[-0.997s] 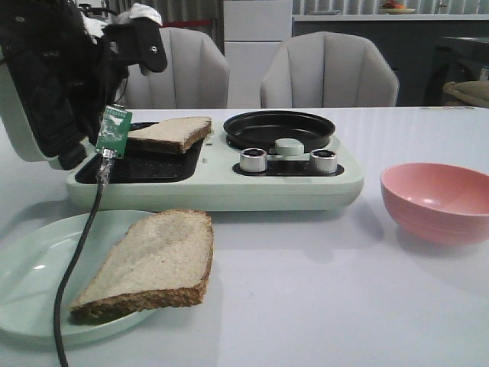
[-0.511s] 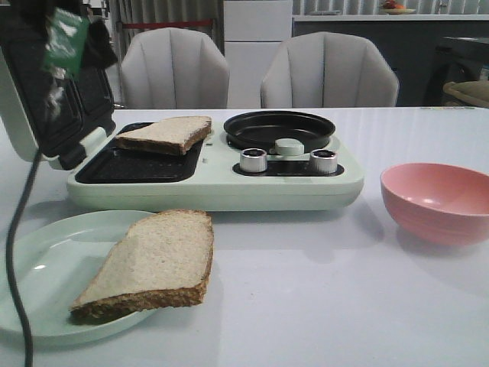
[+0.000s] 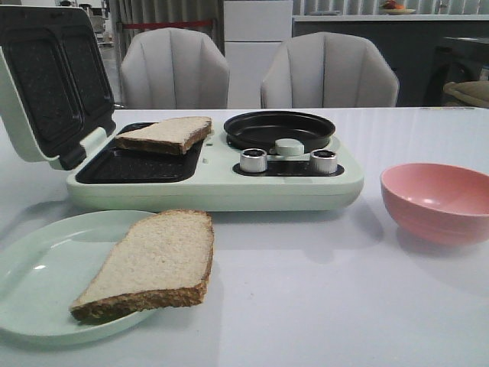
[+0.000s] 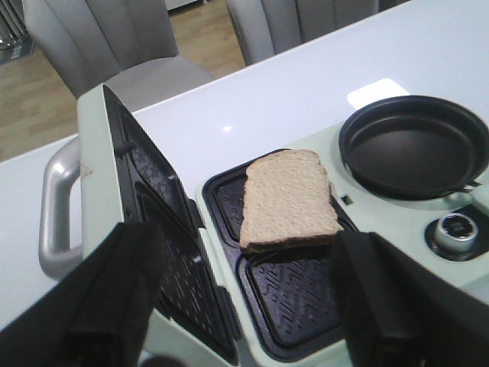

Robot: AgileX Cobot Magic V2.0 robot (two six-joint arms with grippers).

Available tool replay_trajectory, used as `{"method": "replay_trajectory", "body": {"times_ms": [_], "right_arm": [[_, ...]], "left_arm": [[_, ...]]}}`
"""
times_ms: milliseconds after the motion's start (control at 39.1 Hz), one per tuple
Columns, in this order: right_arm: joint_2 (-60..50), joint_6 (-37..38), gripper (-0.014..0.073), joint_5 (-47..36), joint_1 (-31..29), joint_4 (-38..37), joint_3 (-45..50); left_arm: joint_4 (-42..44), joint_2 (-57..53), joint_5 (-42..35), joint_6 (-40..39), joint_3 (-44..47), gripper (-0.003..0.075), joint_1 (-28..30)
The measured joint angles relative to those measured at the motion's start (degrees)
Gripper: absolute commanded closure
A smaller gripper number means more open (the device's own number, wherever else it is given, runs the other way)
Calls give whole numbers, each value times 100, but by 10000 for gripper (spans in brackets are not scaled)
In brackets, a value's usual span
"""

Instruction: Make breakfast with bread and shrimp

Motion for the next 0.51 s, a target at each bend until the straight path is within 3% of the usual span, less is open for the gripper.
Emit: {"method": "replay_trajectory", "body": {"times_ms": [281,511], "right_arm": [[0,0,452,0,0,0,0],[0,0,452,0,0,0,0]], "left_arm": [[-1098,-1651,110,0,1247,208,0],[-1329,-3166,691,0,2112,207,0]]}}
